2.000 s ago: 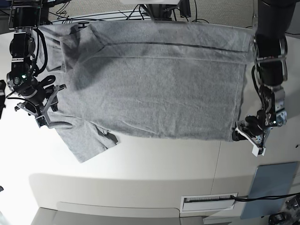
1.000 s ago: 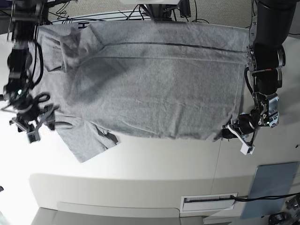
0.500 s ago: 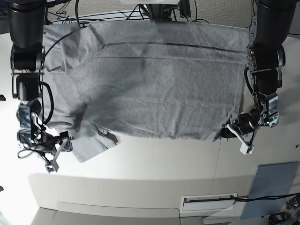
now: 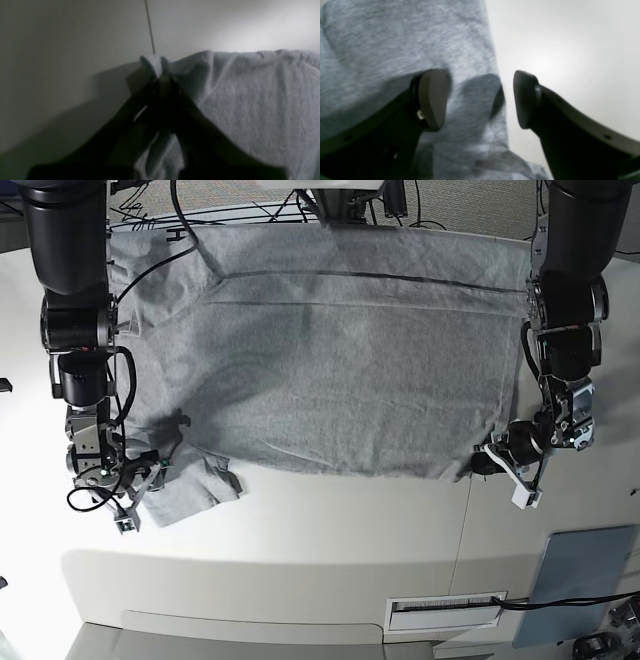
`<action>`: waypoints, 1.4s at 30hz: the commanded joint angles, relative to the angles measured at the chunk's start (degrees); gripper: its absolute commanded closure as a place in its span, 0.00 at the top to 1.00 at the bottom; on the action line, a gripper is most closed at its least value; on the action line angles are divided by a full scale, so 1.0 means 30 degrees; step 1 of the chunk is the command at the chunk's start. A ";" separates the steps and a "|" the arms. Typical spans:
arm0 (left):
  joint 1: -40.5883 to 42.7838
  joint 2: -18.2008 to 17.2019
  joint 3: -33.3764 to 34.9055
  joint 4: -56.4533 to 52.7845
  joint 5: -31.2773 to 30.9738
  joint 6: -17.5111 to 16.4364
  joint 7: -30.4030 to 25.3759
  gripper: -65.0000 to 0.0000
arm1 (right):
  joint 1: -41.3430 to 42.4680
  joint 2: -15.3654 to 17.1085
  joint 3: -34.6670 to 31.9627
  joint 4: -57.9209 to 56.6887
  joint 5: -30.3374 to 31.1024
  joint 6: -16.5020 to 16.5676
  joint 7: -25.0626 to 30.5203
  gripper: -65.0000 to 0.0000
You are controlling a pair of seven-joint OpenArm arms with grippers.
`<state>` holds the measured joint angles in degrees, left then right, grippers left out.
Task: Fold the T-shirt properly
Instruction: 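Grasp the hem corners with both grippers and lift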
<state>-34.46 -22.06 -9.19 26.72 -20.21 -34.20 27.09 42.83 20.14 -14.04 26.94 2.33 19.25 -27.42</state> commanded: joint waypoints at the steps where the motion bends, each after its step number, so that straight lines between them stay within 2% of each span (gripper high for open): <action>1: -0.0204 -0.0168 0.0015 0.0080 0.0532 0.0153 0.0670 0.00 | 0.0648 0.0342 0.0095 0.0189 -0.0146 -0.0219 0.0306 0.61; 5: -0.0204 -0.0160 0.0022 0.0073 0.0532 0.0153 0.0670 0.00 | 0.0656 0.0452 0.0095 0.0240 -0.0146 -0.0240 0.0925 0.61; 10: -0.0204 -0.0160 0.0022 0.0073 0.0532 0.0153 0.0663 0.00 | 0.0699 0.0576 0.0204 0.0291 -0.0146 -0.0991 0.1078 0.61; 14: -0.0204 -0.0168 0.0022 0.0080 0.0532 0.0153 0.0670 0.00 | 0.0692 0.0583 0.1392 0.0284 -0.0007 -0.0984 0.0903 0.61; 16: -0.0204 -0.0160 0.0022 0.0073 0.0532 0.0153 0.0670 0.00 | 0.0685 0.0583 0.2324 0.0284 0.0714 -0.0554 0.0335 0.61; 18: -0.0204 -0.0160 0.0022 0.0080 0.0525 0.0153 0.0670 0.00 | 0.0634 0.0568 0.3177 0.0284 0.1581 0.0903 -0.0357 0.61; 20: -0.0204 -0.0160 0.0022 0.0080 0.0525 0.0146 0.0670 0.00 | 0.0503 0.0481 0.3810 0.0262 0.2288 0.1625 -0.0889 0.61; 28: -0.0204 -0.0160 0.0022 0.0080 0.0525 0.0153 0.0597 0.00 | -0.0743 0.0437 0.4080 0.0262 0.2412 0.1552 -0.0984 0.61; 30: -0.0204 -0.0160 0.0022 0.0073 0.0525 0.0146 0.0590 0.00 | -0.0867 0.0437 0.4080 0.0262 0.2361 0.1428 -0.0816 0.57; 32: -0.0204 -0.0160 0.0015 0.0073 0.0525 0.0146 0.0590 0.00 | -0.0896 0.0444 0.4080 0.0270 0.2353 0.1333 -0.0605 0.48; 37: -0.0204 -0.0160 0.0022 0.0080 0.0525 0.0146 0.0197 0.00 | -0.0889 0.0437 0.4080 0.0270 0.1902 0.1311 0.1020 0.17; 39: -0.0197 -0.0160 0.0022 0.0080 0.0525 0.0146 -0.0459 0.00 | -0.0831 0.0437 0.4080 0.0270 0.1341 0.1093 0.1719 0.08; 42: -0.0197 -0.0160 0.0015 0.0211 0.0525 -0.0058 -0.1428 0.00 | -0.0707 0.0452 0.4080 0.0372 0.0612 0.0918 0.2084 0.03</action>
<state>-33.93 -22.04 -9.17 26.68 -19.25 -34.68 22.79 38.70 20.73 -1.98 27.16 4.32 22.37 -22.22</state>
